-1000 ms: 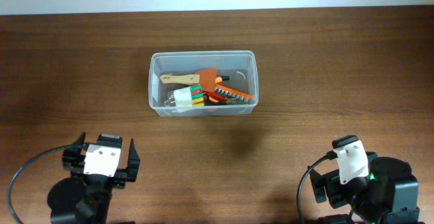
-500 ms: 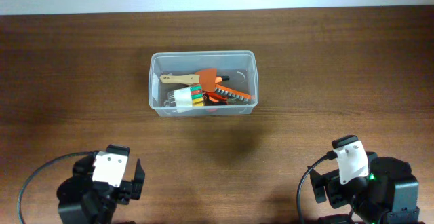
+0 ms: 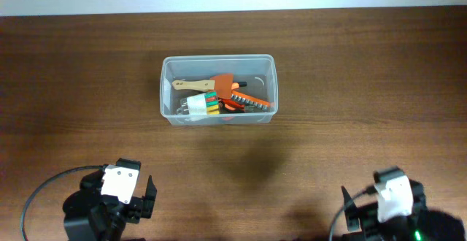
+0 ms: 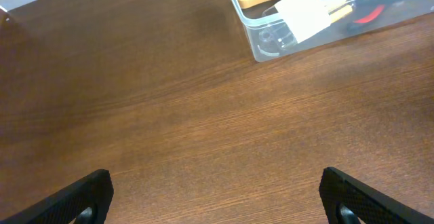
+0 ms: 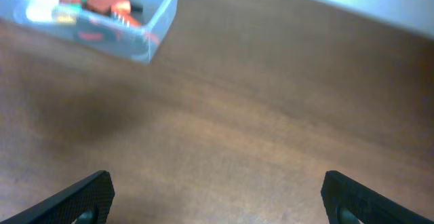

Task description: Pack container

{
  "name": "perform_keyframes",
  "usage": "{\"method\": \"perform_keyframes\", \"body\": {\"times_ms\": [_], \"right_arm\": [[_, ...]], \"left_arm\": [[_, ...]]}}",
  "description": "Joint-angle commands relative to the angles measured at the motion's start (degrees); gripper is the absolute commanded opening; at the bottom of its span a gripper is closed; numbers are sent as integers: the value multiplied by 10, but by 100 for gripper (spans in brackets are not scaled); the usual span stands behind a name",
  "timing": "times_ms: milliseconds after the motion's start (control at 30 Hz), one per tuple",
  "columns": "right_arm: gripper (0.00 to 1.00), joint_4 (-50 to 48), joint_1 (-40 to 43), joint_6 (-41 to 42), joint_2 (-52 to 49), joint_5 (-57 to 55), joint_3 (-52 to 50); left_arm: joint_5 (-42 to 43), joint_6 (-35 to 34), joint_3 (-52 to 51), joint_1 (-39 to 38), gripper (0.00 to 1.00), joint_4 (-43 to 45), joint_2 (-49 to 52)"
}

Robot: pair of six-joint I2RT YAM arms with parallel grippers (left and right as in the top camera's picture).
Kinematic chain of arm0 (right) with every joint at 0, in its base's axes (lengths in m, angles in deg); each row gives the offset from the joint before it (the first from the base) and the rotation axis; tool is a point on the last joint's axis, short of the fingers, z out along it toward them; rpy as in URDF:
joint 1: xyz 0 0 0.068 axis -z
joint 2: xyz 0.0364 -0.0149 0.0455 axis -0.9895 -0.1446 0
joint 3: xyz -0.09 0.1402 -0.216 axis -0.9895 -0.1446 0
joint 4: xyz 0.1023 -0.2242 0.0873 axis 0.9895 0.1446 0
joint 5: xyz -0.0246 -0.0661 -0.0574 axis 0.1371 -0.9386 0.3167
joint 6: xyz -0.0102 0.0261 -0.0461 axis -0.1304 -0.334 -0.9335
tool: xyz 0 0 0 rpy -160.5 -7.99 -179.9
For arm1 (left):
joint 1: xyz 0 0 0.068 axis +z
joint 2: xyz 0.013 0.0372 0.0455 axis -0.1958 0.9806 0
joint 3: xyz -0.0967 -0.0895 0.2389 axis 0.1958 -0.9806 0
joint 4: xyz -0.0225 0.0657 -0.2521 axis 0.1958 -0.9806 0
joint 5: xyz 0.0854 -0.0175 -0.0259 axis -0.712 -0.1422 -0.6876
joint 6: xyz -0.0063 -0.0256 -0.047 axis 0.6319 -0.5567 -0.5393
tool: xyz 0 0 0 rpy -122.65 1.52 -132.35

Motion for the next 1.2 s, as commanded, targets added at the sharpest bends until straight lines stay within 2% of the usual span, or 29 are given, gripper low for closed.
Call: {"method": "perform_keyframes", "body": {"times_ms": [0, 133, 300, 667, 967, 1033, 1167], "right_arm": [[98, -11, 14, 3, 56, -13, -4], [99, -100, 26, 3, 118, -14, -45], [99, -260, 29, 3, 153, -13, -171], [99, -774, 29, 3, 154, -23, -526], [98, -687, 30, 7, 154, -64, -527], [99, -654, 30, 31, 154, -65, -527], [99, -654, 32, 31, 154, -64, -527]], "left_arm": [[2, -3, -5, -3, 99, -1, -3], [2, -3, -5, -3, 99, -1, -3], [2, -3, -5, -3, 99, -1, -3], [2, -3, -5, -3, 99, -1, -3], [2, -3, -5, -3, 99, -1, -3], [2, -3, -5, -3, 99, -1, -3], [2, -3, -5, -3, 99, -1, -3]]}}
